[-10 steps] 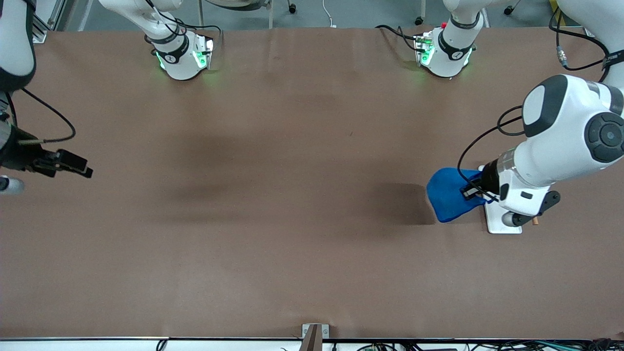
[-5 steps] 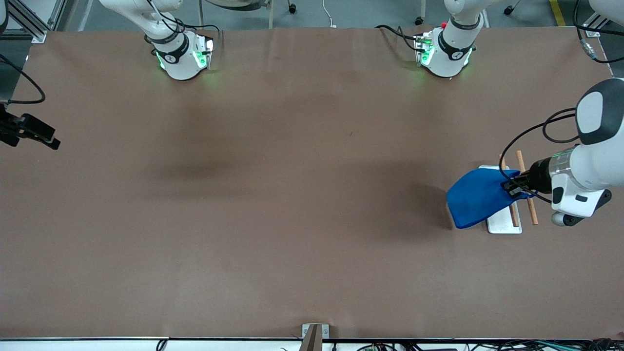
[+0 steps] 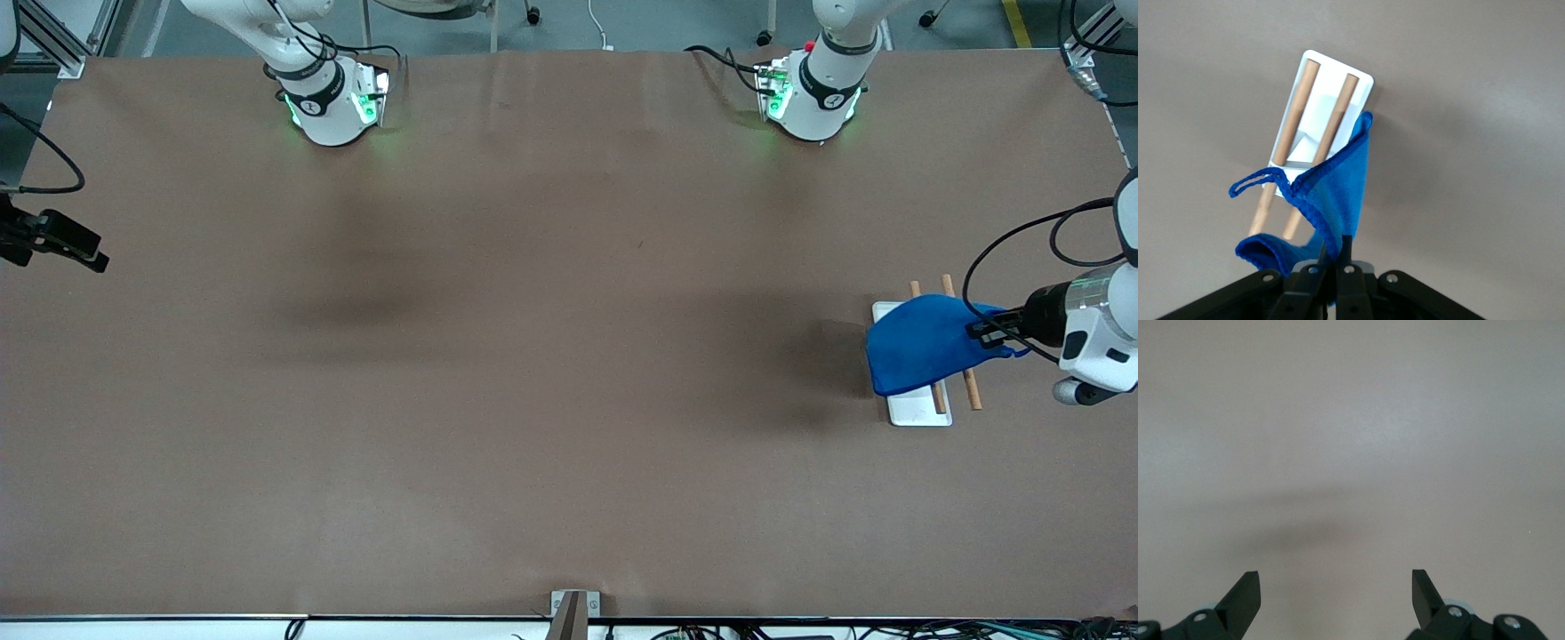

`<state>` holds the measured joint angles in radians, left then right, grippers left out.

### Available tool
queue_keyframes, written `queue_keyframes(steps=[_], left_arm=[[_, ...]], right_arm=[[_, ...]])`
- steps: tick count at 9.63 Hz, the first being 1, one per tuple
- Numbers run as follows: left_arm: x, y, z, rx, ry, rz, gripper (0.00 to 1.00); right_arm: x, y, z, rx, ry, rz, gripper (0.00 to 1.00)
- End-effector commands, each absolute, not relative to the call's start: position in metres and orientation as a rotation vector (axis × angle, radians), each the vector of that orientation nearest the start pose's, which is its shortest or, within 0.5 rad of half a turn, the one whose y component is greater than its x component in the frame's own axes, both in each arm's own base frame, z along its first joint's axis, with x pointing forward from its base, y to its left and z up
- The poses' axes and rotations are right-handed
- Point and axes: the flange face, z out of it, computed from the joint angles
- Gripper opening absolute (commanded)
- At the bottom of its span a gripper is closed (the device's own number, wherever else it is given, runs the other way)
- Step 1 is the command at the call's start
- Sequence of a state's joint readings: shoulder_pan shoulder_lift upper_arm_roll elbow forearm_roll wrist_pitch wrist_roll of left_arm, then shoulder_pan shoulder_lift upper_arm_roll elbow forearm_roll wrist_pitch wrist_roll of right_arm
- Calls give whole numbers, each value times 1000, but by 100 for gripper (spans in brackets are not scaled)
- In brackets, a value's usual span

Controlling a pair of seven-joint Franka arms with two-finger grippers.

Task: Right arm passes towel to left arm to hang
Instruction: 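Carry the towel with the left gripper over the wooden rods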

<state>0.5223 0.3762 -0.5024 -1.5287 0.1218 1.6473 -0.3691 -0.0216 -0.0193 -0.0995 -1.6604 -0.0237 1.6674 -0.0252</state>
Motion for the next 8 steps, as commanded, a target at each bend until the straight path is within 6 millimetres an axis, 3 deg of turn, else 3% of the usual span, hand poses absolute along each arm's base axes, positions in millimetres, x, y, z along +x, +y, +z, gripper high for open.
queue_keyframes(steps=[1, 8], left_arm=[[629, 88, 425, -3089, -520, 418, 1], [629, 155, 399, -3083, -444, 399, 1]], right_arm=[[547, -79, 608, -3163, 187, -14, 100], [538, -79, 617, -3119, 196, 32, 100]])
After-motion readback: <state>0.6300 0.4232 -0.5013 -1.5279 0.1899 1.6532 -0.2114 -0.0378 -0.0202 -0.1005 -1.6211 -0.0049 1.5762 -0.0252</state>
